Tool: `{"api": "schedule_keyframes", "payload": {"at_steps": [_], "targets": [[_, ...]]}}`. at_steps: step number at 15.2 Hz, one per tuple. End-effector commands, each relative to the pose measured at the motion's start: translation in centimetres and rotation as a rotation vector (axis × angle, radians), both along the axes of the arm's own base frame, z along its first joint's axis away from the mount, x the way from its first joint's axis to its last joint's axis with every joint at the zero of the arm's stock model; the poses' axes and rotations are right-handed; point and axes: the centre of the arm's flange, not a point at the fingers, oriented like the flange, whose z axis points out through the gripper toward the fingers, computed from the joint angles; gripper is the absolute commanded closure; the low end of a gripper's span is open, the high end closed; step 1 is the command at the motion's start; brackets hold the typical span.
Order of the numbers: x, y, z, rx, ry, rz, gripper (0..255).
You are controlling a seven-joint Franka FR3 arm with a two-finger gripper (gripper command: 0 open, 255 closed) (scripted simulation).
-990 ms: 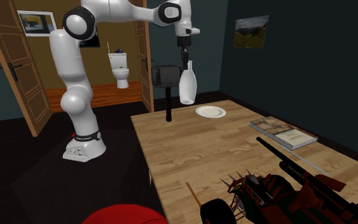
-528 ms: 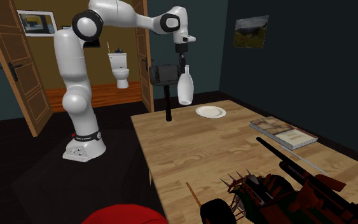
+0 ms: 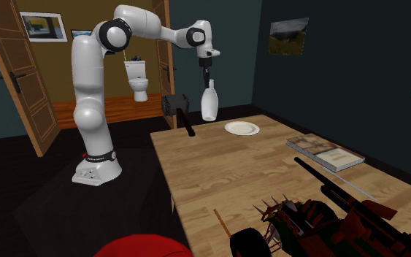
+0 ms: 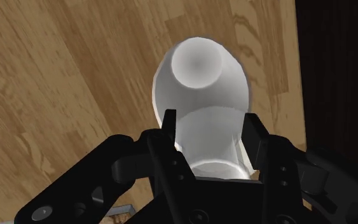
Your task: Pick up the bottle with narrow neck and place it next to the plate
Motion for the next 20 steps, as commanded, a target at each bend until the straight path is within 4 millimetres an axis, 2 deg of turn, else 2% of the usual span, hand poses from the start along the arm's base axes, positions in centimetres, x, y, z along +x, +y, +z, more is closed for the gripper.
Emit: {"api": "schedule_keyframes", "payload": {"at_steps": [1,3,17,20], "targets": [[-0.6,2.4,-1.3,0.001,-0.001,-0.001,255],[-1.1,5.3,-2.6,0.001,-0.001,-0.001,255],[-1.1,5.3,-10.0,0.001,-0.001,-0.001,255],[-1.1,5.3,-10.0,0.001,-0.001,-0.001,255]]}}
